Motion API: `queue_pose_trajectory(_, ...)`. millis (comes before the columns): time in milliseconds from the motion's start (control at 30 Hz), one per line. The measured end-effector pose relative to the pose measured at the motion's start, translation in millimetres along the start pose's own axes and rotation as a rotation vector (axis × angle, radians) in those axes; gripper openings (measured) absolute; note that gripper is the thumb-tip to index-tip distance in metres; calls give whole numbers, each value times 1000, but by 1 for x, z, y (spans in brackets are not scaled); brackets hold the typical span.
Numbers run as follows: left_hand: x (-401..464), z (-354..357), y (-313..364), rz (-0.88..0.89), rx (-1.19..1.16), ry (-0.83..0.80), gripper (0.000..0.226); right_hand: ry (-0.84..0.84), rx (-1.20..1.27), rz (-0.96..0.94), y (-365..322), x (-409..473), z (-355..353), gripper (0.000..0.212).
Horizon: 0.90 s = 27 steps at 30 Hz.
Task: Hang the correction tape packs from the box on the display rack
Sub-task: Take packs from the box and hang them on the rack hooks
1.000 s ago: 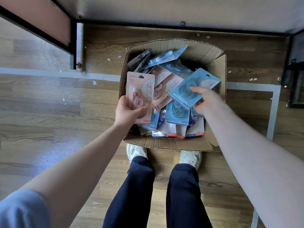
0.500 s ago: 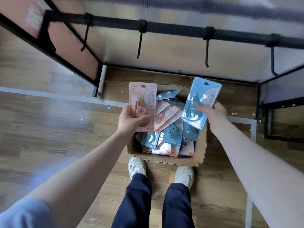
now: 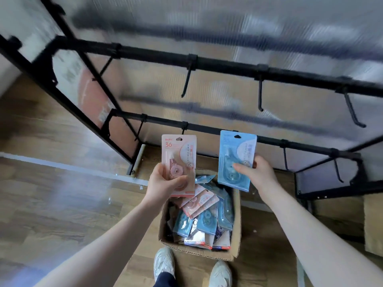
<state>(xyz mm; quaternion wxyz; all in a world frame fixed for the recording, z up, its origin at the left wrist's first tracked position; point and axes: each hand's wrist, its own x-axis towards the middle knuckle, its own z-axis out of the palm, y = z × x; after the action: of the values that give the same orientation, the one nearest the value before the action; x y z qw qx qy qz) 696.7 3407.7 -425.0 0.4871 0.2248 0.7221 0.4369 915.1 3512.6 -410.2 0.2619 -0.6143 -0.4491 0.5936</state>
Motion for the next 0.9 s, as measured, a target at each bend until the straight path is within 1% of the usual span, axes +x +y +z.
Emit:
queue_pose_trajectory(133,-20,-4,39,56,-7,-1,38,-51,0,-69,-43,-23,-6,28)
queue_pose_trajectory(267,-37,-13,76,109,-10,0,37,-62,4,-133,-79,-44,-12,29)
queue_pose_trajectory(400,-51,-22,114,169,-9,-1,38,-49,20,-173,-112,-61,-18,26)
queue_pose_trajectory(533,-67,-27,151,218,-51,-4,51,-32,48,-233,-146,-76,-23,26)
queue_pose_trajectory(600,-75,-28,166,246,-83,0,54,-15,49,-267,-162,-84,-27,27)
queue_pose_trajectory(900,-105,-28,223,358,-130,-26,53,57,73,-401,-227,-115,-58,24)
